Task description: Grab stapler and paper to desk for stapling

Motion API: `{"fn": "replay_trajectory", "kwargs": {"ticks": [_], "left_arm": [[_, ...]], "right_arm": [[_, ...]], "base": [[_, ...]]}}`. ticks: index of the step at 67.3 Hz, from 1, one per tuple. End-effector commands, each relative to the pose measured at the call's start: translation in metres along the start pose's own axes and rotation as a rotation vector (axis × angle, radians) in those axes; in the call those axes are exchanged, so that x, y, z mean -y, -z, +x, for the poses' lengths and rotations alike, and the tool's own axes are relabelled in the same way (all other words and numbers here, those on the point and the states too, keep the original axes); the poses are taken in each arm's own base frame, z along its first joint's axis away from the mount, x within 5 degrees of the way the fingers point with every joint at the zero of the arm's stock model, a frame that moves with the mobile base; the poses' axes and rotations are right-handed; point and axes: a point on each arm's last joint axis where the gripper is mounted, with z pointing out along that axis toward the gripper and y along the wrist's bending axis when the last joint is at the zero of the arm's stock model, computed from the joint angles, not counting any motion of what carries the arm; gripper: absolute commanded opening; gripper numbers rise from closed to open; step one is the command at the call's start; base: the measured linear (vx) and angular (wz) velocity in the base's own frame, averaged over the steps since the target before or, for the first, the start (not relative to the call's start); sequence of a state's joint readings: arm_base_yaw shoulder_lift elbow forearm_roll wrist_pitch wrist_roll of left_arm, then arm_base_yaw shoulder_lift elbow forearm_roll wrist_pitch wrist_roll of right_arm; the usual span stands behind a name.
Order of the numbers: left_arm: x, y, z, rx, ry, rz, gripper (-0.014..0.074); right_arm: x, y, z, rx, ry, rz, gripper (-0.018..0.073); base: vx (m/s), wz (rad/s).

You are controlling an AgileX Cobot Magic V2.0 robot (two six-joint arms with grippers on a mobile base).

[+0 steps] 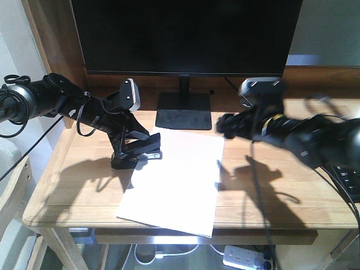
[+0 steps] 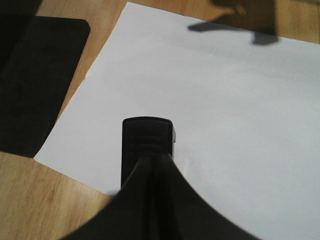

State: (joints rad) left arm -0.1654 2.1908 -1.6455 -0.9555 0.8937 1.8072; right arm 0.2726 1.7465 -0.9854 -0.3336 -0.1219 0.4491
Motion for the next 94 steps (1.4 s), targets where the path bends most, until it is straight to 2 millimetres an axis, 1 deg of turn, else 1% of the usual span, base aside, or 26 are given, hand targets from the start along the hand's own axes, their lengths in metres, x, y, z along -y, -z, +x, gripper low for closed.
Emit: {"fn": "replay_trajectory", "kwargs": {"ticks": [1, 3, 4, 12, 15, 16, 17, 20, 21, 25, 33, 34, 38, 45, 51, 56, 58, 59, 65, 66, 69, 78, 83, 90, 94], "left_arm": [[-0.004, 0.026, -0.032, 0.080, -0.021, -0.057, -0.0006], [-0.004, 0.026, -0.032, 0.080, -0.021, -0.057, -0.0006], [-0.004, 0.026, -0.032, 0.080, -0.021, -0.057, -0.0006], [-0.004, 0.026, -0.032, 0.080, -0.021, -0.057, -0.0006], [-0.004, 0.026, -0.032, 0.080, -0.021, -0.057, -0.0006], [-0.004, 0.026, -0.032, 0.080, -0.021, -0.057, -0.0006], [-0.004, 0.026, -0.032, 0.080, -0.021, -0.057, -0.0006], [-0.004, 0.026, -0.032, 0.080, -0.021, -0.057, -0.0006], [-0.004, 0.026, -0.032, 0.080, -0.021, -0.057, -0.0006], [-0.004, 0.026, -0.032, 0.080, -0.021, -0.057, -0.0006], [-0.004, 0.026, -0.032, 0.080, -0.021, -0.057, -0.0006], [-0.004, 0.026, -0.032, 0.080, -0.021, -0.057, -0.0006], [-0.004, 0.026, -0.032, 0.080, -0.021, -0.057, -0.0006], [-0.004, 0.026, -0.032, 0.080, -0.021, -0.057, -0.0006], [-0.004, 0.026, -0.032, 0.080, -0.021, -0.057, -0.0006], [-0.004, 0.026, -0.032, 0.080, -0.021, -0.057, -0.0006], [-0.004, 0.026, -0.032, 0.080, -0.021, -0.057, -0.0006], [-0.004, 0.026, -0.032, 0.080, -0.021, -0.057, -0.0006], [-0.004, 0.026, -0.032, 0.080, -0.021, -0.057, -0.0006], [-0.004, 0.026, -0.032, 0.080, -0.021, -0.057, -0.0006], [-0.004, 0.026, -0.032, 0.080, -0.021, -0.057, -0.0006], [-0.004, 0.026, -0.032, 0.080, -0.021, -0.057, -0.0006], [-0.004, 0.026, -0.032, 0.080, -0.021, -0.057, -0.0006], [-0.004, 0.026, -0.032, 0.080, -0.021, -0.057, -0.0006], [-0.004, 0.026, -0.032, 0.080, -0.021, -0.057, -0.0006]], "right_arm": [[0.001, 0.045, -0.044, 0.155, 0.082, 0.010, 0.0567], [0.001, 0.053, -0.048, 0.164, 0.112, 0.018, 0.0567], [0.001, 0.060, -0.052, 0.177, 0.135, 0.022, 0.0566], [0.000, 0.102, -0.070, 0.219, 0.252, 0.072, 0.0559], [0.000, 0.117, -0.075, 0.238, 0.265, 0.089, 0.0559], [-0.001, 0.125, -0.078, 0.253, 0.266, 0.095, 0.0559], [0.000, 0.128, -0.078, 0.252, 0.266, 0.100, 0.0559], [-0.001, 0.144, -0.082, 0.274, 0.264, 0.114, 0.0559], [-0.001, 0.152, -0.084, 0.289, 0.263, 0.118, 0.0559], [-0.001, 0.171, -0.087, 0.312, 0.259, 0.135, 0.0559], [0.000, 0.216, -0.091, 0.360, 0.242, 0.179, 0.0559], [0.001, 0.219, -0.090, 0.356, 0.240, 0.185, 0.0559], [0.001, 0.240, -0.090, 0.379, 0.229, 0.205, 0.0559], [0.002, 0.272, -0.084, 0.425, 0.216, 0.224, 0.0559], [0.001, 0.294, -0.069, 0.483, 0.216, 0.215, 0.0559], [0.002, 0.309, -0.049, 0.526, 0.218, 0.204, 0.0559], [0.002, 0.310, -0.040, 0.529, 0.219, 0.201, 0.0559], [0.002, 0.315, -0.036, 0.546, 0.219, 0.199, 0.0559], [0.004, 0.325, -0.008, 0.576, 0.220, 0.191, 0.0559], [0.004, 0.330, -0.003, 0.591, 0.219, 0.191, 0.0559], [0.005, 0.332, 0.009, 0.598, 0.219, 0.191, 0.0559], [0.008, 0.349, 0.046, 0.672, 0.190, 0.178, 0.0559], [0.009, 0.354, 0.062, 0.711, 0.172, 0.167, 0.0559], [0.010, 0.358, 0.082, 0.749, 0.153, 0.157, 0.0559], [0.012, 0.356, 0.092, 0.748, 0.144, 0.158, 0.0559]], "base": [[0.00, 0.00], [0.00, 0.00], [0.00, 0.00], [0.00, 0.00], [0.00, 0.00], [0.00, 0.00], [0.00, 0.00], [0.00, 0.00], [0.00, 0.00], [0.00, 0.00], [0.00, 0.00], [0.00, 0.00], [0.00, 0.00], [0.00, 0.00], [0.00, 0.00], [0.00, 0.00], [0.00, 0.00], [0.00, 0.00], [0.00, 0.00], [0.00, 0.00], [0.00, 0.00], [0.00, 0.00], [0.00, 0.00], [0.00, 0.00], [0.00, 0.00]]}}
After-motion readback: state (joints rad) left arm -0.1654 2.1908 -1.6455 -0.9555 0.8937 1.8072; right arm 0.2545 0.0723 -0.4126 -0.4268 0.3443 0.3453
